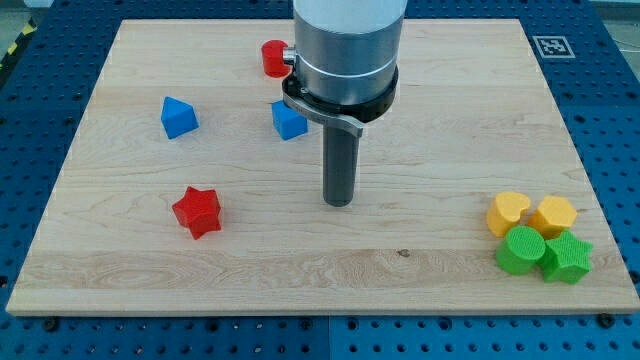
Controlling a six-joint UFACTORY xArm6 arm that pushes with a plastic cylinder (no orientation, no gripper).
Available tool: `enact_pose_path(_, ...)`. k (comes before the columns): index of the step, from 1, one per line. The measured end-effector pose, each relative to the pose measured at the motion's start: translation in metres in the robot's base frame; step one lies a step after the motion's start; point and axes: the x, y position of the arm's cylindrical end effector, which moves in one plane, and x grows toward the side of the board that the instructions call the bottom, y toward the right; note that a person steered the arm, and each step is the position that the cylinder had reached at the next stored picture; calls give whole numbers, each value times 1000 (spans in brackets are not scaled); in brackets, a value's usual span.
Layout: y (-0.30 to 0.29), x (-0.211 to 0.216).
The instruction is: Push the red star towards the green blocks
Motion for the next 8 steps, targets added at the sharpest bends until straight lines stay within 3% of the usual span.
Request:
enact_pose_path(2,-15,-10)
enact_pose_path(3,-46,-26)
enact_pose_path(8,-182,-26)
